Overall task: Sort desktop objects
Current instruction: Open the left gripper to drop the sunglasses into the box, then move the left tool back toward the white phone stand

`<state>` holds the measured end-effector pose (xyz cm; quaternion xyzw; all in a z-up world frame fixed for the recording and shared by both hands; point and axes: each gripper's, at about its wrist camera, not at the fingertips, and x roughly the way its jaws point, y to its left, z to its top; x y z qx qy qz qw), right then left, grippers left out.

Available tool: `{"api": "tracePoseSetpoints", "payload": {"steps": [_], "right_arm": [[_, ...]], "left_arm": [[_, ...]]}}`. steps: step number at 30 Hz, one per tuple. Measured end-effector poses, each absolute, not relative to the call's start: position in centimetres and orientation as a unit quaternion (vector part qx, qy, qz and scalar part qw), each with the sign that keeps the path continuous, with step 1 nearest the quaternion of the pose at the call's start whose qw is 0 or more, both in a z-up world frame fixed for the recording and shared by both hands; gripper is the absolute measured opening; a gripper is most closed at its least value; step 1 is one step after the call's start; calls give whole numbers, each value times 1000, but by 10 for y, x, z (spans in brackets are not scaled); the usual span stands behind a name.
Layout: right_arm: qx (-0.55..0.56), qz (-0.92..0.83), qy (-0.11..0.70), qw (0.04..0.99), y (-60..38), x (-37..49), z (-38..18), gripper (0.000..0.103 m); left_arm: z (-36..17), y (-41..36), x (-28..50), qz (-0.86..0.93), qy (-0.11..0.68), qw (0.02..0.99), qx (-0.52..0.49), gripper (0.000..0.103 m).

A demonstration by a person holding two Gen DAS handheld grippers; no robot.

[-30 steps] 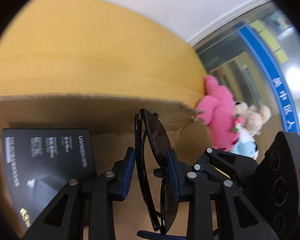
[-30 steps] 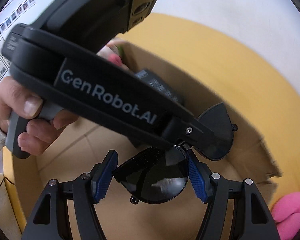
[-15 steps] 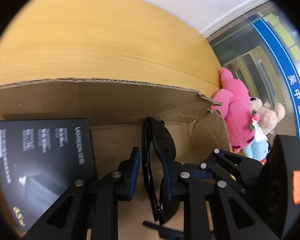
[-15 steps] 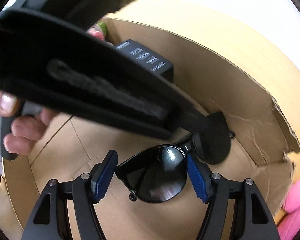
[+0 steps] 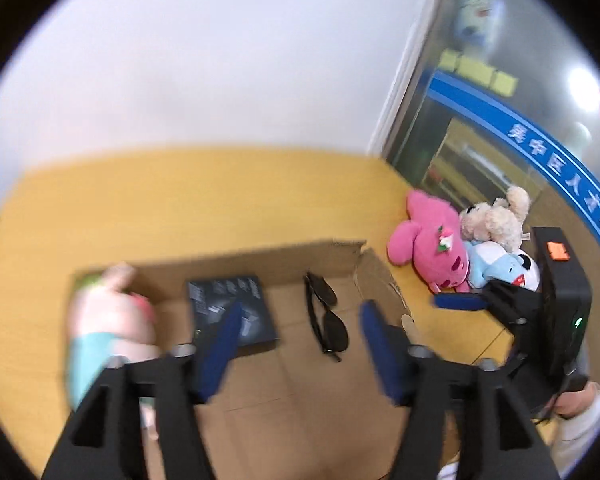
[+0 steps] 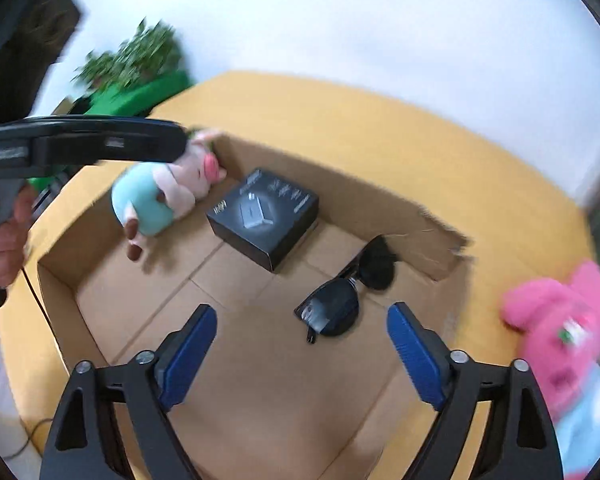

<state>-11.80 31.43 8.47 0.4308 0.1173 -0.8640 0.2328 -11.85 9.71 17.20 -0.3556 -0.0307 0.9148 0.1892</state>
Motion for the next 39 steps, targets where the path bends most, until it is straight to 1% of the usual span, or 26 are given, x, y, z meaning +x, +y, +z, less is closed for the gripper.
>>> {"api": "tracePoseSetpoints", "payload": {"steps": [1, 2, 4, 6, 9, 13, 16, 25, 32, 36, 39], "right_arm": [[408, -881, 112, 212, 312, -92, 99, 102], [392, -892, 107, 199, 296, -76, 106, 103], [352, -915, 93, 175, 301, -32, 120, 103], [322, -929, 68, 168, 293, 5, 136, 103], [291, -942, 36, 166, 280, 45, 141, 103], [271, -953, 48, 125, 260, 87, 145, 103], [262, -956, 55, 121, 245, 107, 140, 103], [247, -961, 16, 125, 247, 127, 139, 103], [254, -962, -26, 98, 263, 123, 129, 103], [245, -967, -12, 70, 261, 121, 125, 103], [250, -966, 0, 67, 256, 114, 121, 103]], "left_arm": [[182, 93, -93, 929, -14, 174, -328, 81], [189, 90, -70, 940, 2, 158, -303, 82], [196, 84, -27, 954, 28, 125, -270, 82], [196, 76, 8, 964, 31, 98, -246, 82], [195, 66, 53, 971, 35, 76, -226, 82], [192, 59, 94, 973, 34, 56, -219, 82], [187, 62, 116, 974, 34, 58, -216, 82], [179, 73, 134, 974, 30, 69, -213, 82], [168, 69, 131, 973, 26, 73, -217, 82], [159, 62, 126, 970, 18, 87, -228, 82], [150, 60, 121, 968, 18, 89, -234, 82]]}}
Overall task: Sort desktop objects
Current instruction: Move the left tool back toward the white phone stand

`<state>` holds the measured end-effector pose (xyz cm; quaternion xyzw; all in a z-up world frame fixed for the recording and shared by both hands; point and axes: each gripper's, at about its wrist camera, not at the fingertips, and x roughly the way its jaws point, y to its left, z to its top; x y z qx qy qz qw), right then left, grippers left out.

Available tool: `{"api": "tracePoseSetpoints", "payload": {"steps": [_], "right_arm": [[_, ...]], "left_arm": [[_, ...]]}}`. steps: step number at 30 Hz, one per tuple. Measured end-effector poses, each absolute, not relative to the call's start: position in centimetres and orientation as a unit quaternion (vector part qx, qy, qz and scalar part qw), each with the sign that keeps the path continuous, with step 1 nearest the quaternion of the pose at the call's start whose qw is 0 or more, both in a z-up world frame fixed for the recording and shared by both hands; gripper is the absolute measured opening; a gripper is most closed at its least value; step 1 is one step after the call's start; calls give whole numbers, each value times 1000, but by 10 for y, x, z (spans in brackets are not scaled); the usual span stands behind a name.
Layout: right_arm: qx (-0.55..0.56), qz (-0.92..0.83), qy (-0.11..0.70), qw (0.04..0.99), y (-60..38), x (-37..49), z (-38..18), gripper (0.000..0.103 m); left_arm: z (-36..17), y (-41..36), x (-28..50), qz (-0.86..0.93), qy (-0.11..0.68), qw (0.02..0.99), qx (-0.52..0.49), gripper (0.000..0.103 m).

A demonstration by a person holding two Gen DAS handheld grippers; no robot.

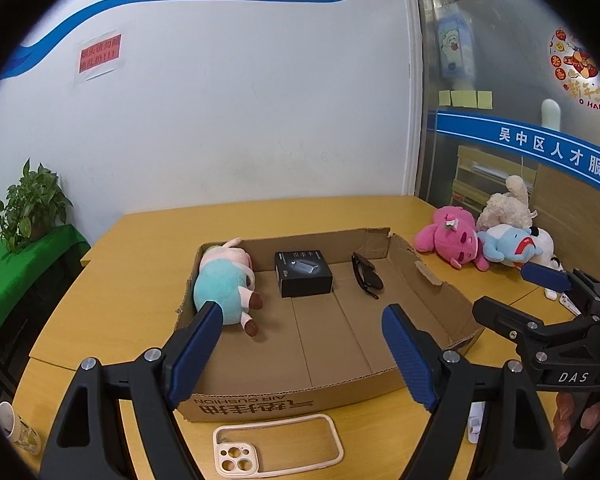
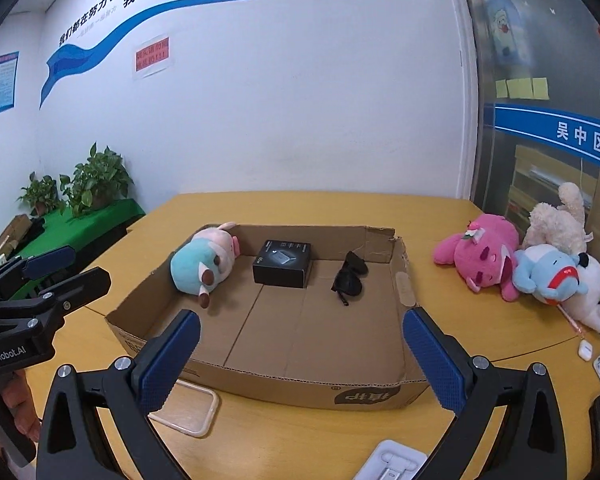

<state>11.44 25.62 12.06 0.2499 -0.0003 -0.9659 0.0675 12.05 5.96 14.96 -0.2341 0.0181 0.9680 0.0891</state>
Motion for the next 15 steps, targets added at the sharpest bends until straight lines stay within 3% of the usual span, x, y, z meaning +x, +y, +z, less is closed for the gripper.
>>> {"api": "tracePoseSetpoints", "payload": {"steps": [6, 15], "right_arm": [[277, -959, 49, 44, 264, 114, 89, 103], [427, -904, -5, 31, 329, 139, -21, 103]], "left_arm": [[115, 64, 105, 948, -8, 150, -280, 82], [43, 129, 83, 882, -4, 265, -391, 82]]}}
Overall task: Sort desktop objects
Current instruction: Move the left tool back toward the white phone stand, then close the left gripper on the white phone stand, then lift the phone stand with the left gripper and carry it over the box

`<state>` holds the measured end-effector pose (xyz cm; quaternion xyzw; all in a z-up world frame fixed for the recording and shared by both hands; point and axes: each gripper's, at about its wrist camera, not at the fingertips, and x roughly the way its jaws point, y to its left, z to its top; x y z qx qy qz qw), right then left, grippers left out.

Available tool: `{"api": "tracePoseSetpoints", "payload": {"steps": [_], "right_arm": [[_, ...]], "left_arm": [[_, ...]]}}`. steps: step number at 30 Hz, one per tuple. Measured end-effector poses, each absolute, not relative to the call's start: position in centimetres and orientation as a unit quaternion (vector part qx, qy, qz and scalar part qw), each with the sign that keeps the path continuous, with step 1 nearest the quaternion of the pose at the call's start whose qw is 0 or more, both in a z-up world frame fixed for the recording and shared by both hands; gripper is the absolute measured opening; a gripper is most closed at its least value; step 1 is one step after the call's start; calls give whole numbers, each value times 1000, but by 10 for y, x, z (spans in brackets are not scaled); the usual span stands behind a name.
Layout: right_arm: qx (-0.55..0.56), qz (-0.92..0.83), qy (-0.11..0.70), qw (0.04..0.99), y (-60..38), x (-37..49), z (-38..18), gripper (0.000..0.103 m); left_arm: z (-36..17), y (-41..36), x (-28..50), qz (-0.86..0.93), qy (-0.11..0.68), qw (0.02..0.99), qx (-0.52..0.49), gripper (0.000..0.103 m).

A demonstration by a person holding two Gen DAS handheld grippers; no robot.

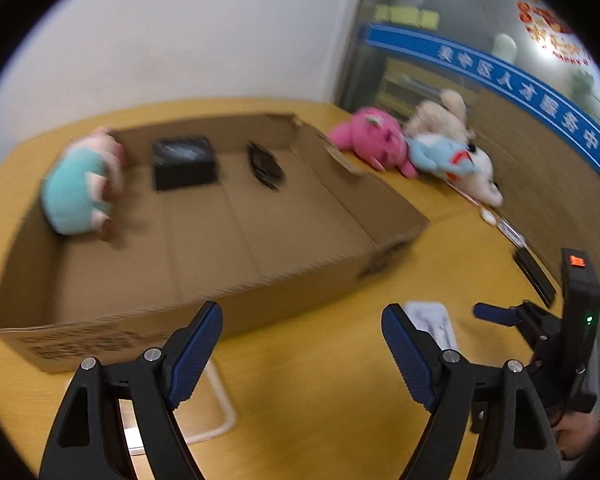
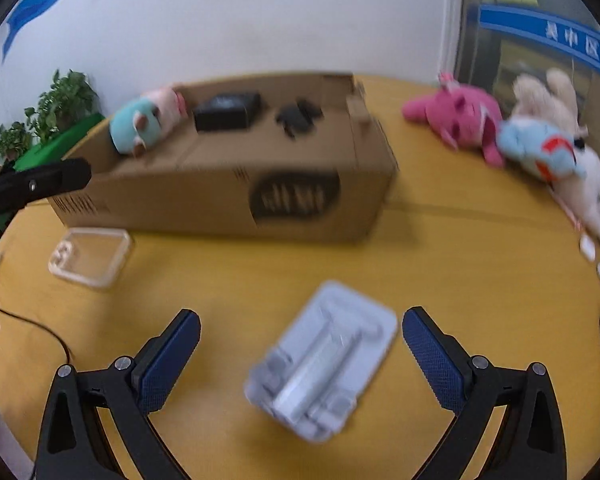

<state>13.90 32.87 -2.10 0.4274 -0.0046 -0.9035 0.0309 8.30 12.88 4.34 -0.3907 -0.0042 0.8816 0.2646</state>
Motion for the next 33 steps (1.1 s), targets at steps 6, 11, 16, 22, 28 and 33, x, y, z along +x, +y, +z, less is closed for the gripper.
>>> {"api": "tracePoseSetpoints", "payload": {"steps": [6, 11, 16, 22, 28, 33], "right_arm": [[455, -890, -3, 16, 327, 145, -51, 100], [471, -881, -35, 17, 340, 142, -65, 88], [462, -886, -29, 25, 339, 146, -65, 82], [446, -893, -36, 49, 333, 154, -63, 75], [431, -899, -44, 56, 326, 157, -60, 74], [423, -901, -52, 80, 315, 155, -54, 73]], "left_arm": [[8, 181, 67, 814, -4, 352, -462, 81], [-15, 213, 53, 769, -14, 389, -508, 80], [-33, 236, 50, 732, -28, 411, -542, 79], [-37, 254, 60, 729, -7, 416, -544, 61], [-39, 240, 55, 746, -30, 377, -548, 50], [-27, 222, 56, 769, -38, 351, -533, 50]]}}
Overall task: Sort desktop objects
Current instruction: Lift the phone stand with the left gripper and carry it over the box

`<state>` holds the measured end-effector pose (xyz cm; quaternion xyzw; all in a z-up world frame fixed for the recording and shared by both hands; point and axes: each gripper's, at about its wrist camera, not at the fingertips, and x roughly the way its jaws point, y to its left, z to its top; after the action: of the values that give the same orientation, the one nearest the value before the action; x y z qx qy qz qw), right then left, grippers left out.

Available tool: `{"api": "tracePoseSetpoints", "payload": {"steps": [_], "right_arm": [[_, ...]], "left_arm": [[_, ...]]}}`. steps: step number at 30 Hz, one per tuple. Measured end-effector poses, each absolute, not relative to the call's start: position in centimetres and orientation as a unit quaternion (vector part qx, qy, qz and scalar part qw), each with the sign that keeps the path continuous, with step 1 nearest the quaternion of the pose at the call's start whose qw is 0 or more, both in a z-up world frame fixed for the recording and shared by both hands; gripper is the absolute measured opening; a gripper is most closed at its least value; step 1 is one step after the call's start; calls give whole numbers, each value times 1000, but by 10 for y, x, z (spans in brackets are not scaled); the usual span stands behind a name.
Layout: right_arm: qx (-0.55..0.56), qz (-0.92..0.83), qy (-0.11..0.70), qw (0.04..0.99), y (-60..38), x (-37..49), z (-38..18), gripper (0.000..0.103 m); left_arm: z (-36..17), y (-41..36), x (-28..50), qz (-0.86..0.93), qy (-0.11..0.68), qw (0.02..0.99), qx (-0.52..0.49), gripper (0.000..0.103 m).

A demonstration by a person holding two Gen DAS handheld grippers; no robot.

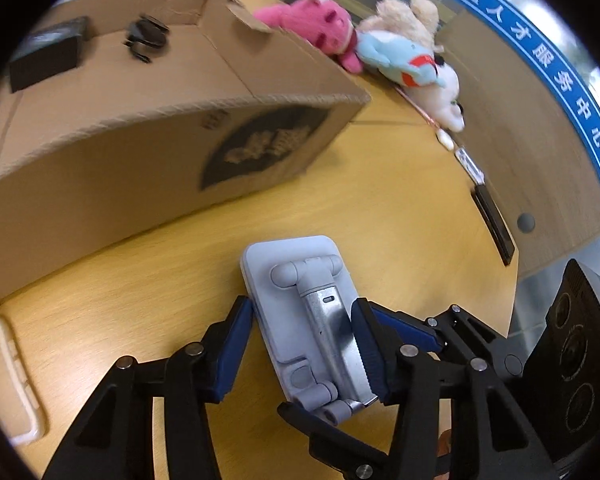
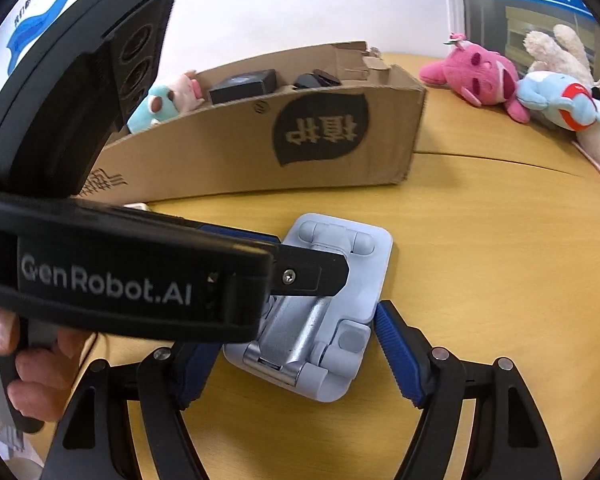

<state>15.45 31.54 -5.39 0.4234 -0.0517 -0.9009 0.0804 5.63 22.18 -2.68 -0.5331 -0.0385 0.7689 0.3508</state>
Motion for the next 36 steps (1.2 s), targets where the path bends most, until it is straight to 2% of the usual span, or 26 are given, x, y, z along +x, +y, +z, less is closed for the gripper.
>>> {"api": "tracePoseSetpoints", "payload": {"steps": [12, 21, 27, 36], "right_arm": [[340, -931, -4, 135, 269, 132, 27, 73], [327, -930, 31, 163, 257, 34, 76, 73], [365, -915, 15, 168, 270, -37, 71, 73], [479, -864, -5, 154, 295, -96, -3, 73]], "left_arm": [[70, 166, 50, 846, -45, 303, -436, 49], [110, 163, -44, 864, -34, 293, -409, 50], [85, 171, -107, 844, -60, 286, -450, 49], [0, 186, -162, 770, -126, 281, -559, 49]]}}
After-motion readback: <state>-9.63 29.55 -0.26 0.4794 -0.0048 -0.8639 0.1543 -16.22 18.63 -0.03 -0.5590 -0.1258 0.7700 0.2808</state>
